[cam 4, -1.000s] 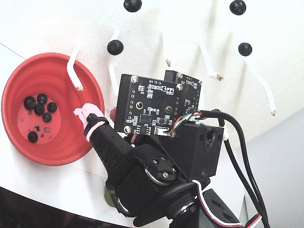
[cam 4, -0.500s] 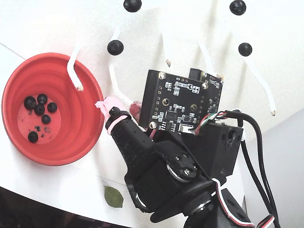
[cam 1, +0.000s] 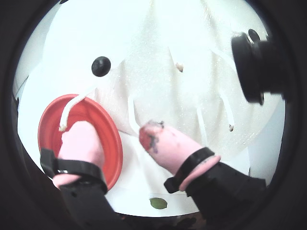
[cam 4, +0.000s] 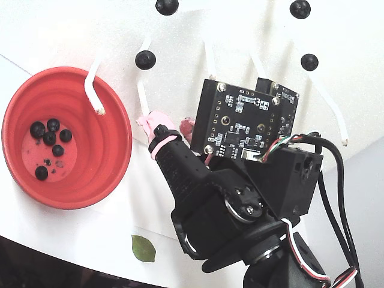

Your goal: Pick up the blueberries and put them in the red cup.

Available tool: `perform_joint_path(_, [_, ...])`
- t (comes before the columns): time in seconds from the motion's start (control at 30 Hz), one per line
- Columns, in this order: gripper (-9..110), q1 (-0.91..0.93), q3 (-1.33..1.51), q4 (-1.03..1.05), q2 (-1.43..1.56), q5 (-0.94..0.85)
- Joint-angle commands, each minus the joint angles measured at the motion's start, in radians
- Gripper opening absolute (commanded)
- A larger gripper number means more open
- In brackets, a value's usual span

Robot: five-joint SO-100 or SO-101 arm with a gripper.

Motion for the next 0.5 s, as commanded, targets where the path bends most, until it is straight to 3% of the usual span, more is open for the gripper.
perform_joint_path(0.0, [18,-0.023,-0.101,-0.040,0.021,-0.009])
perform_joint_path(0.47, [19,-0.052,-0.143,-0.127,-0.097,-0.031])
